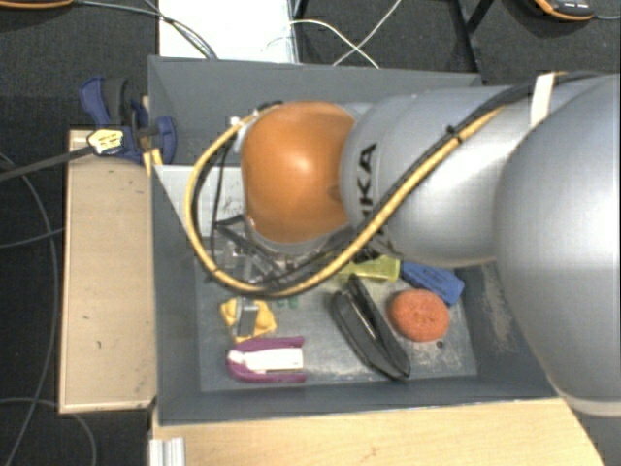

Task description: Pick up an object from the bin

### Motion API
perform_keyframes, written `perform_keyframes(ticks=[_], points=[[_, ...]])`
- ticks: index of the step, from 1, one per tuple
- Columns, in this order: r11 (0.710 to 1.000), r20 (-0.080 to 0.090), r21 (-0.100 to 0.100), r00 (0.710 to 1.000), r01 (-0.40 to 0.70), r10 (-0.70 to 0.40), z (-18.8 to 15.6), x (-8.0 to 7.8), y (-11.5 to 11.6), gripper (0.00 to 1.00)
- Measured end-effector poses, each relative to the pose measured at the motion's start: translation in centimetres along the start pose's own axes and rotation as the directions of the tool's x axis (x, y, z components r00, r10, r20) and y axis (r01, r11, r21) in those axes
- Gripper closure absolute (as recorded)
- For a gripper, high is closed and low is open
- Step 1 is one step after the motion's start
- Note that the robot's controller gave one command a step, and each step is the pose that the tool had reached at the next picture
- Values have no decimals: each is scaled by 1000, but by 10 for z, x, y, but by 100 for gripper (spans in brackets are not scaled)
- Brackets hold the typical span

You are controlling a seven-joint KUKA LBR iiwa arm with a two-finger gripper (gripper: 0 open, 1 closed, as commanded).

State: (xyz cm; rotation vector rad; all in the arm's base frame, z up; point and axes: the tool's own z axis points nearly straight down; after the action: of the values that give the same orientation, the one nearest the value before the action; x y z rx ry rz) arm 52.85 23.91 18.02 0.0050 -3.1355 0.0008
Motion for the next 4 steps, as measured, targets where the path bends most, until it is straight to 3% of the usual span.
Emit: perform_keyframes(ticks=[1,2,3,4], points=[[1000,8,-2,1000,-7,7,-5,-2,-1,0],[964,2,-3,964,-264,264,92,-23,-28,0],[978,12,-6,978,-207,207,49,-19,-37,0],[977,2,-3,977,-215,215,80,-19,-51,0]])
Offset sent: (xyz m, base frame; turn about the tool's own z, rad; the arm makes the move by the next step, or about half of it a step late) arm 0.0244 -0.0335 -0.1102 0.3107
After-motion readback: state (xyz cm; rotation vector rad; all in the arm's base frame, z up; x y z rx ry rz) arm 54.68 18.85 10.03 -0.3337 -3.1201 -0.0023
